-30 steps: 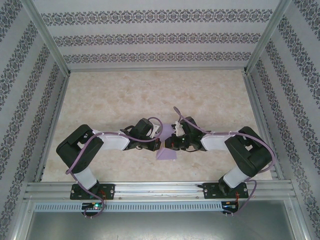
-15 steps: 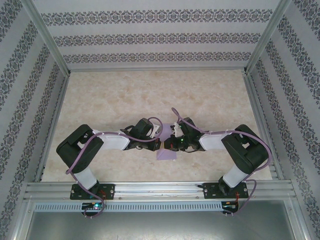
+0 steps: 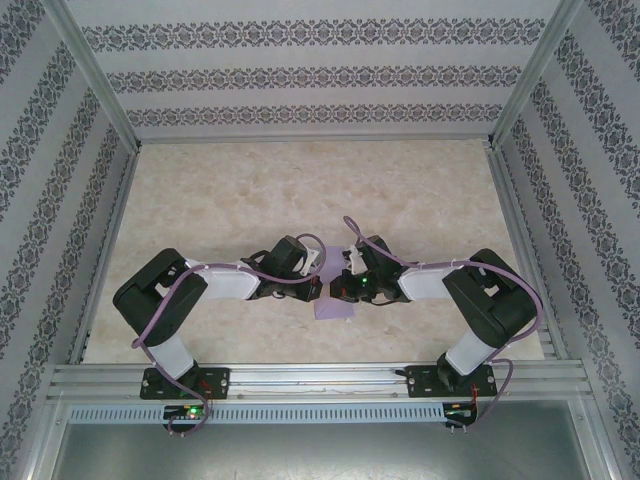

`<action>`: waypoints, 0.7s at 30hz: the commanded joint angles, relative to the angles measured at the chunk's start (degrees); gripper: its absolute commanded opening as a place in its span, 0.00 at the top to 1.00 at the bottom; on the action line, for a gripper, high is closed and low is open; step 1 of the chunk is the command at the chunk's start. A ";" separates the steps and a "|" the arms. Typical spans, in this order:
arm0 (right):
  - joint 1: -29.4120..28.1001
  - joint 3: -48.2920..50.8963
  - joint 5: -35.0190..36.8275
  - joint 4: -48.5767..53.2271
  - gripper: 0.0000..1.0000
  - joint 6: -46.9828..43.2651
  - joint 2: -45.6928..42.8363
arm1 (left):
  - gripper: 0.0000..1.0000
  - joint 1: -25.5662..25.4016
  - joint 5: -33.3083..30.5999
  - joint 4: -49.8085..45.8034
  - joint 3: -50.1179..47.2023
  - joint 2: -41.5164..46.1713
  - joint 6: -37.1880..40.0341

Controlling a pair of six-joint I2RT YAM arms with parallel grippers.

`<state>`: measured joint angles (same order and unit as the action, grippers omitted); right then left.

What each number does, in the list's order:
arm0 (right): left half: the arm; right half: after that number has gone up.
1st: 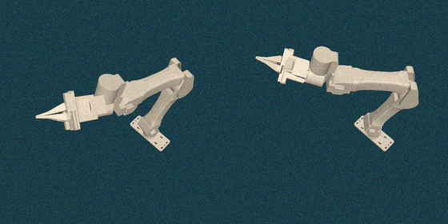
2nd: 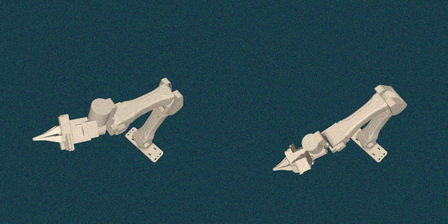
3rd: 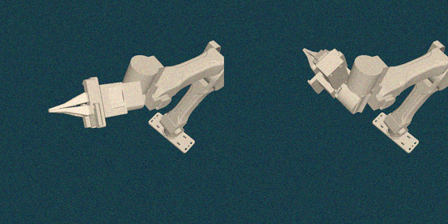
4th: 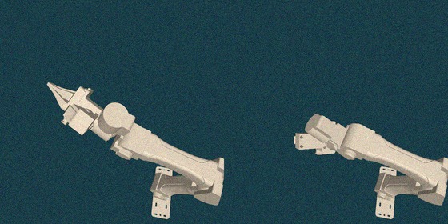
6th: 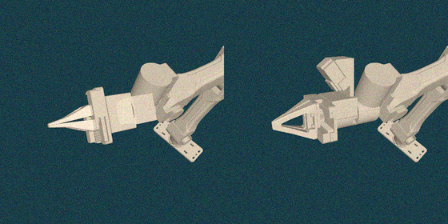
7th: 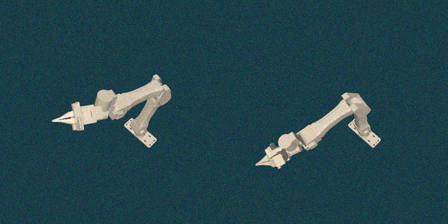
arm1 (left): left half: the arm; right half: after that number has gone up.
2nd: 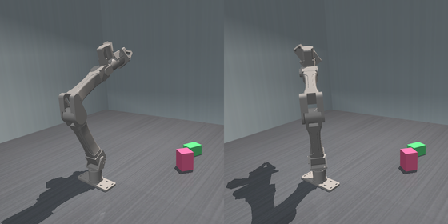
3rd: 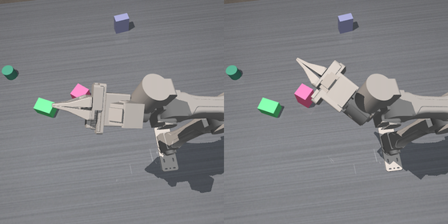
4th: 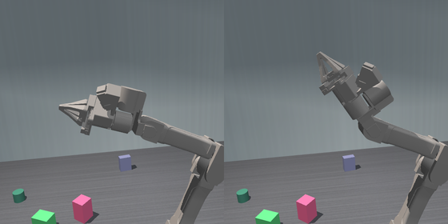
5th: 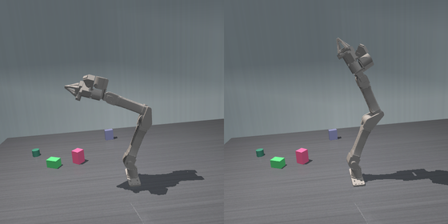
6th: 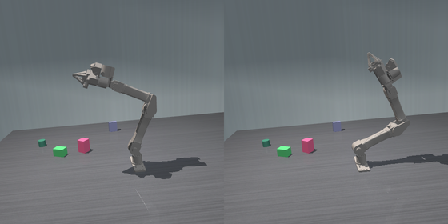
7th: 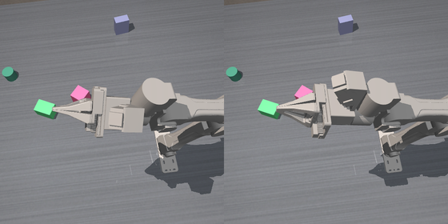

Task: Fold a paper plane with a square sheet of paper (fold left side to right side)
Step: Fold the triangle a second time at the center of the table.

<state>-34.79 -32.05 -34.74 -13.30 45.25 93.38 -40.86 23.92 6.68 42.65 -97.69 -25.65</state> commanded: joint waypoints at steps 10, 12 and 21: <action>-0.72 2.60 2.66 2.31 1.00 -1.13 1.18 | 0.88 -0.01 -3.15 -3.81 1.39 2.01 1.49; -0.72 2.91 2.96 2.48 1.00 -1.15 1.21 | 0.85 0.07 -4.32 -5.17 2.14 4.00 1.69; -0.65 3.65 3.54 2.36 1.00 -0.96 0.53 | 0.81 0.70 -6.36 -12.26 3.33 14.72 0.15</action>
<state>-34.79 -30.52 -34.04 -15.09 45.08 93.17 -40.84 18.50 -0.91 45.15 -86.15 -25.23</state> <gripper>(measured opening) 0.042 0.199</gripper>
